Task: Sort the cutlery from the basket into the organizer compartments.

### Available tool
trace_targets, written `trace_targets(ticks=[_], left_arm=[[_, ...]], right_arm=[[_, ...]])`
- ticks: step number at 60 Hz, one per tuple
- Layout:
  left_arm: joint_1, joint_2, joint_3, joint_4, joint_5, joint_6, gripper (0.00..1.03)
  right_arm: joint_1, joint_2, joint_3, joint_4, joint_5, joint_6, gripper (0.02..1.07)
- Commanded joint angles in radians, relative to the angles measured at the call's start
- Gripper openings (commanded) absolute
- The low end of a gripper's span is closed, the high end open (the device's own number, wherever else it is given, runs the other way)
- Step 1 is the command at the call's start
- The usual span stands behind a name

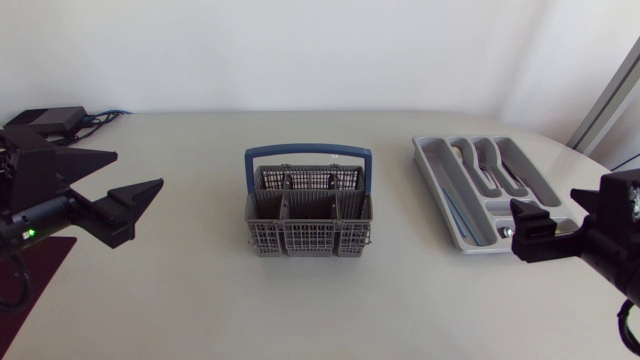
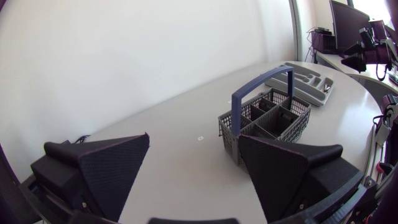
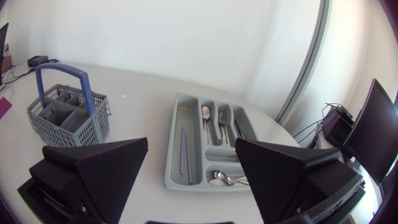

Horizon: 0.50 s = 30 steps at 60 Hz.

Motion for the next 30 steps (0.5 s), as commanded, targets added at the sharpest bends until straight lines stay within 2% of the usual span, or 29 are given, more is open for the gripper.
trace_targets(ticks=[1,15,30], left_arm=[[-0.004,-0.043,-0.049,0.001,-0.003,-0.012,0.99],[0.004,-0.170,-0.135,0.064,-0.003,-0.004,0.99],[0.003,-0.297,-0.241,0.096,-0.082,-0.101,0.99]], right_arm=[[-0.020,-0.041,-0.060,0.031,-0.018,0.008,1.03],[-0.075,-0.169,-0.182,0.123,-0.091,0.045,1.03],[-0.130,-0.295,-0.303,0.214,-0.164,0.082,1.03]])
